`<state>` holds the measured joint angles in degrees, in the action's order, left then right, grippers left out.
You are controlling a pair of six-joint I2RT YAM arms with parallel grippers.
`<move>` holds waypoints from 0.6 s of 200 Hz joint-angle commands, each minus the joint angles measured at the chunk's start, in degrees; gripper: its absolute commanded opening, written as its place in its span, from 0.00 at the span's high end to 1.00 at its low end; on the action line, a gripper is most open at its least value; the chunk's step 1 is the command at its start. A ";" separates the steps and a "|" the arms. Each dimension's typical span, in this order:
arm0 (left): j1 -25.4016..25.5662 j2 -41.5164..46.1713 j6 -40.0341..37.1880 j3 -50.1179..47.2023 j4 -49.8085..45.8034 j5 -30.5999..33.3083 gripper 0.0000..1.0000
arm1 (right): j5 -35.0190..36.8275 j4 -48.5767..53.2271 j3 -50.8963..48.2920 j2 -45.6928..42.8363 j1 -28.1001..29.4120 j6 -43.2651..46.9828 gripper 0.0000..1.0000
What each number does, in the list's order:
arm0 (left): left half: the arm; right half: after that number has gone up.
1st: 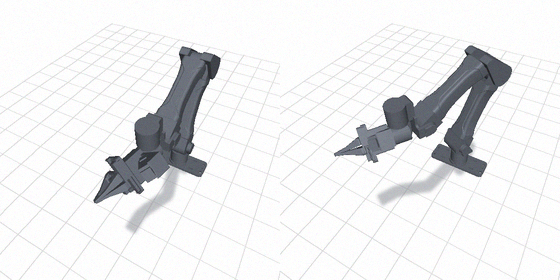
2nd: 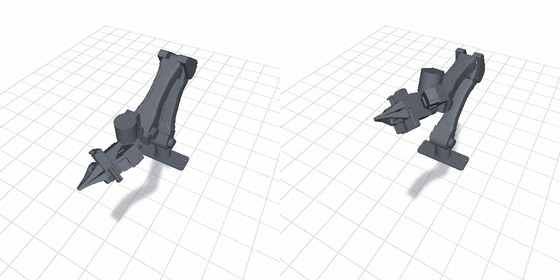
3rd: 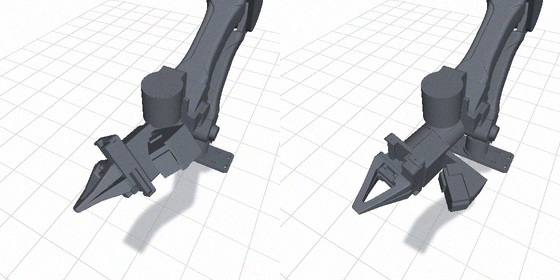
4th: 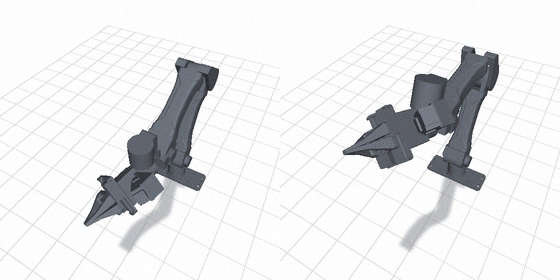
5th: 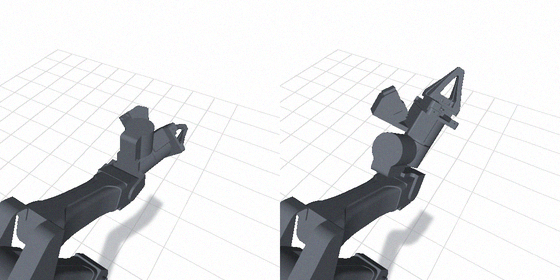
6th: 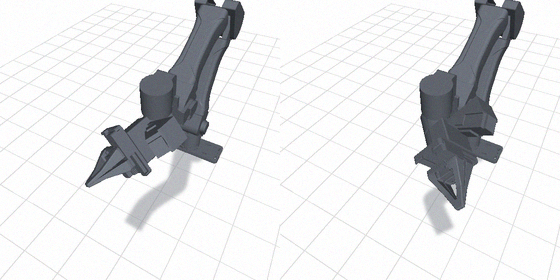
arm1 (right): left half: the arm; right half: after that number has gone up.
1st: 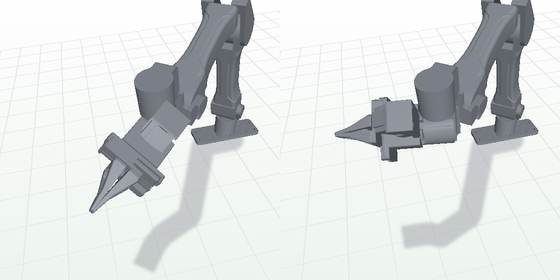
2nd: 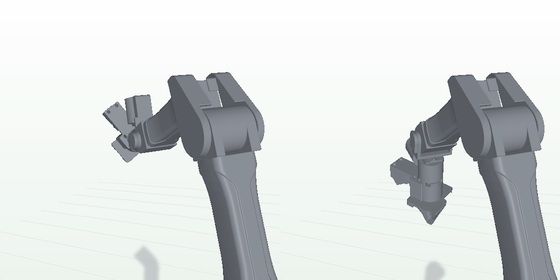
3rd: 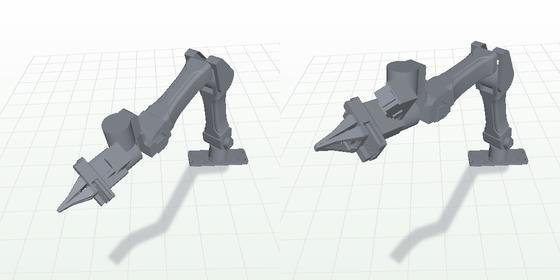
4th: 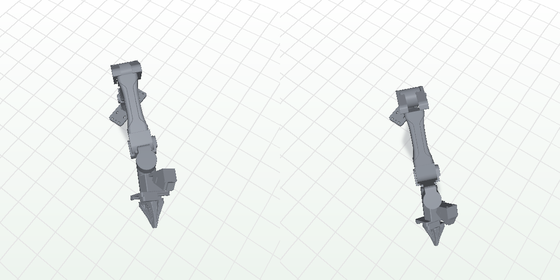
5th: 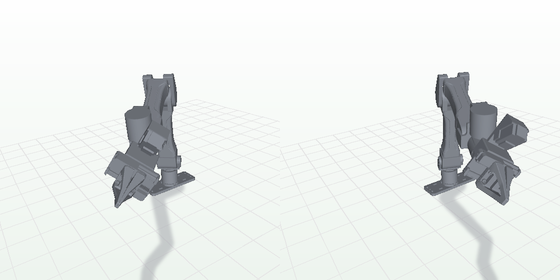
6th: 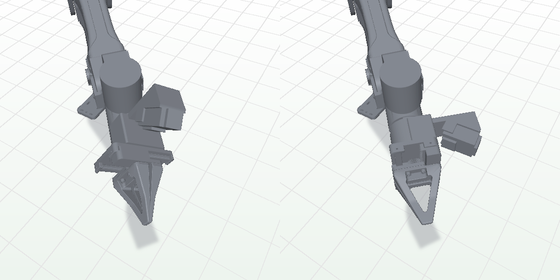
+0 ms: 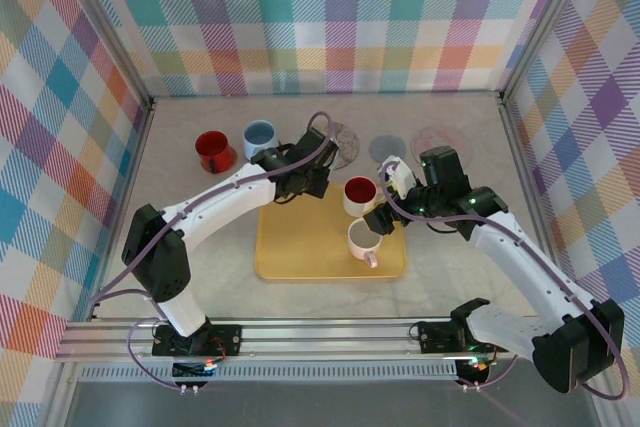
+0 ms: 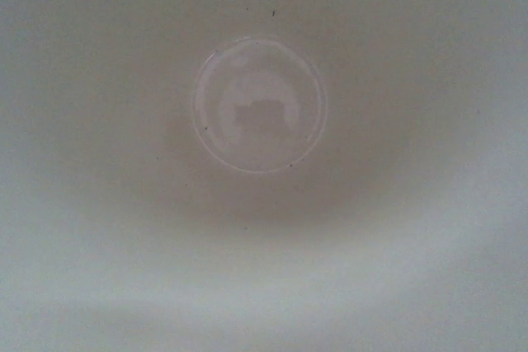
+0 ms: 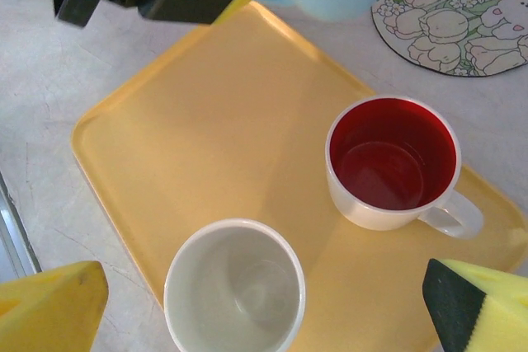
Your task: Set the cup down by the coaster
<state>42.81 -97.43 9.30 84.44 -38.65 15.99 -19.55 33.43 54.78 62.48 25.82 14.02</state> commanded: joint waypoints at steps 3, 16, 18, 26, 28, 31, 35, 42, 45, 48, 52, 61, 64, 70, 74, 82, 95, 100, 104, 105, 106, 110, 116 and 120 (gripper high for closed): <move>-2.48 -2.92 -3.11 5.53 3.19 0.91 1.00 | -0.73 -1.46 2.55 0.83 -0.47 -0.40 0.01; -3.52 -5.02 -4.46 7.97 2.93 -0.75 1.00 | -1.06 -1.16 3.31 1.77 -0.68 -0.31 0.01; -3.65 -5.35 -4.69 8.42 2.89 -0.93 1.00 | -1.09 -1.06 3.42 1.90 -0.68 -0.31 0.01; -4.31 -6.68 -5.43 10.10 2.67 -1.78 1.00 | -1.22 -0.68 3.87 2.56 -0.82 -0.23 0.01; -4.49 -7.06 -5.61 10.51 2.63 -2.09 1.00 | -1.26 -0.61 4.02 2.74 -0.85 -0.22 0.01; -4.75 -7.60 -5.87 11.20 2.50 -2.52 1.00 | -1.35 -0.50 4.17 2.92 -0.86 -0.22 0.01; -5.06 -8.28 -6.15 12.02 2.38 -3.24 1.00 | -1.36 -0.40 4.32 3.22 -0.95 -0.22 0.01; -5.70 -9.60 -6.64 14.02 2.00 -4.46 1.00 | -1.32 -0.12 4.61 3.65 -1.05 -0.30 0.01; -5.98 -10.15 -6.87 14.79 1.82 -4.91 1.00 | -1.28 -0.08 4.75 3.88 -1.08 -0.38 0.01; -6.24 -10.75 -6.99 15.53 1.58 -5.35 1.00 | -1.28 0.08 4.86 4.08 -1.19 -0.51 0.01; -6.60 -11.55 -7.13 16.52 1.21 -5.85 1.00 | -1.26 0.12 5.03 4.34 -1.36 -0.71 0.01; -7.26 -13.13 -7.52 18.32 0.79 -7.17 1.00 | -1.59 0.62 5.56 5.02 -1.84 -1.24 0.01; -7.45 -13.60 -7.64 18.79 0.78 -7.46 1.00 | -1.74 0.73 5.78 5.16 -1.97 -1.42 0.01; -7.94 -14.50 -7.69 19.62 0.82 -8.06 1.00 | -1.95 1.00 6.11 5.66 -2.24 -1.67 0.01; -8.20 -15.04 -7.79 19.93 0.90 -8.45 1.00 | -1.98 1.17 6.29 5.95 -2.34 -1.71 0.01; -8.77 -16.13 -7.93 20.66 1.12 -9.27 1.00 | -1.83 1.36 6.52 6.45 -2.60 -1.80 0.01; -9.55 -18.03 -8.00 21.93 1.12 -10.15 1.00 | -1.46 1.61 6.80 7.18 -2.95 -1.89 0.01; -9.86 -18.78 -8.11 22.43 1.12 -10.49 1.00 | -1.37 1.71 6.95 7.45 -3.08 -1.89 0.01; -10.05 -19.32 -8.08 22.77 1.17 -10.69 1.00 | -1.37 1.77 7.07 7.67 -3.23 -1.89 0.01; -10.08 -19.44 -8.08 22.86 1.19 -10.75 1.00 | -1.37 1.84 7.08 7.75 -3.28 -1.94 0.01; -10.14 -19.58 -8.07 22.91 1.20 -10.77 1.00 | -1.37 1.82 7.08 7.79 -3.30 -1.91 0.01; -10.34 -20.11 -8.17 23.22 1.26 -11.03 1.00 | -1.32 1.81 7.18 8.02 -3.43 -1.89 0.01; -10.54 -20.82 -8.32 23.60 1.42 -11.09 1.00 | -1.35 1.81 7.34 8.25 -3.63 -1.94 0.01; -10.63 -21.21 -8.54 23.74 1.62 -11.19 1.00 | -1.37 1.81 7.43 8.46 -3.74 -1.97 0.01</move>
<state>33.19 -116.84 2.24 104.66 -39.05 6.85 -19.99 34.13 59.83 70.02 22.79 12.69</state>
